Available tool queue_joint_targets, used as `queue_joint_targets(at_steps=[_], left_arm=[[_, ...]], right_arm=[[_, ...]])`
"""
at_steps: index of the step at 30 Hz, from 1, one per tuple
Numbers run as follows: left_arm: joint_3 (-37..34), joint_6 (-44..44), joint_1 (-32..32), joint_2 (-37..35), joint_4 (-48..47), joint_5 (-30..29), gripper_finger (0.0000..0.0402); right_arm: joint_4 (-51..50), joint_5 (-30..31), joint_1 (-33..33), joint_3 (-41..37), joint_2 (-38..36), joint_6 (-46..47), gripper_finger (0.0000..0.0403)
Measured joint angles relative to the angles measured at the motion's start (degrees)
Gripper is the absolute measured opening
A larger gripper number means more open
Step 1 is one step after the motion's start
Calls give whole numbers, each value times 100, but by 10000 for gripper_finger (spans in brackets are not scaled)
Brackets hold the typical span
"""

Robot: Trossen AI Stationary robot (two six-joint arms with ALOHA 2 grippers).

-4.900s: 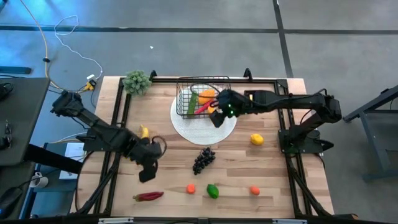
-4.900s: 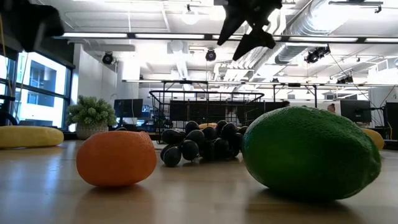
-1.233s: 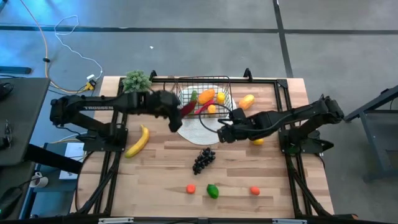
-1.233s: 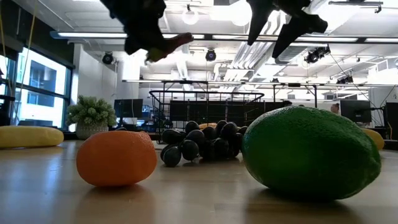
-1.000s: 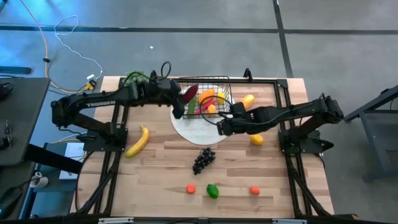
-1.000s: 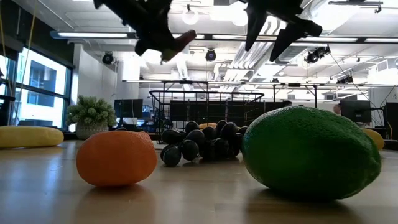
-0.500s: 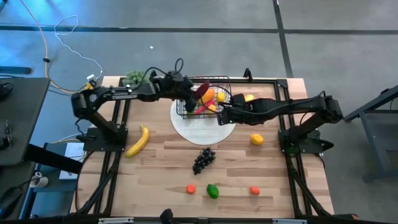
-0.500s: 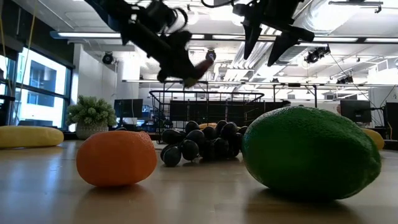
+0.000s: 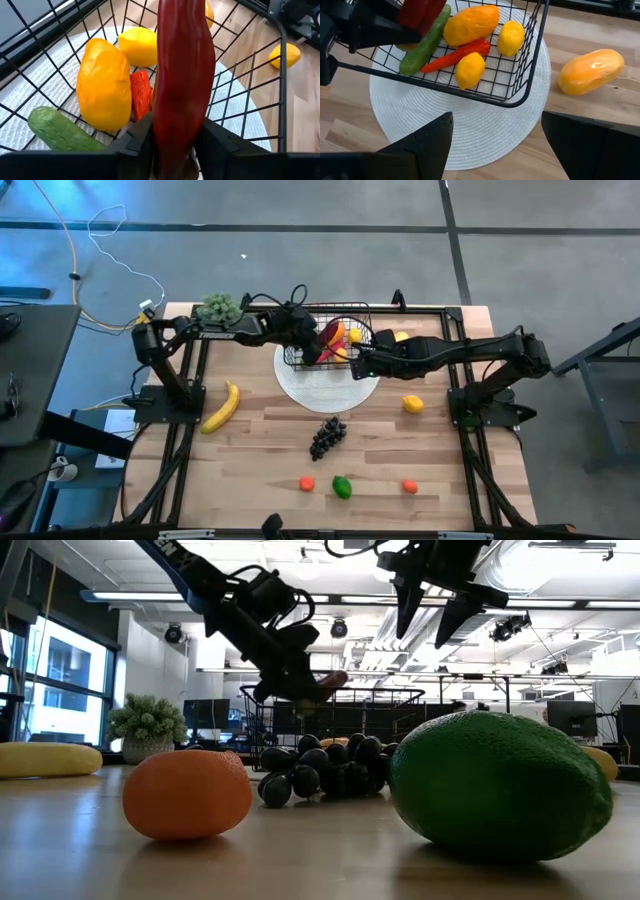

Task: Build produce basket
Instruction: Put the red chili pepper into the black wire basket, then put the green lime into the black wire basket

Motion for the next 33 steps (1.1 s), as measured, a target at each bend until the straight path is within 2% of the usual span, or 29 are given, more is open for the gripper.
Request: queue_joint_targets(at_steps=[7,13,22,33], left_arm=[[0,2,0,0,-1,-11,183],[0,-9,0,-87,-14,-17,225],[0,4,0,-956,-217,-65,231],[2,0,-2,-2217,-1549,-103,221]], right_arm=[[5,-142,2,0,0,89,284],[7,-584,18,0,0,108,284],[309,-560,247,0,0,-197,284],[267,-330,549,0,0,223,284]])
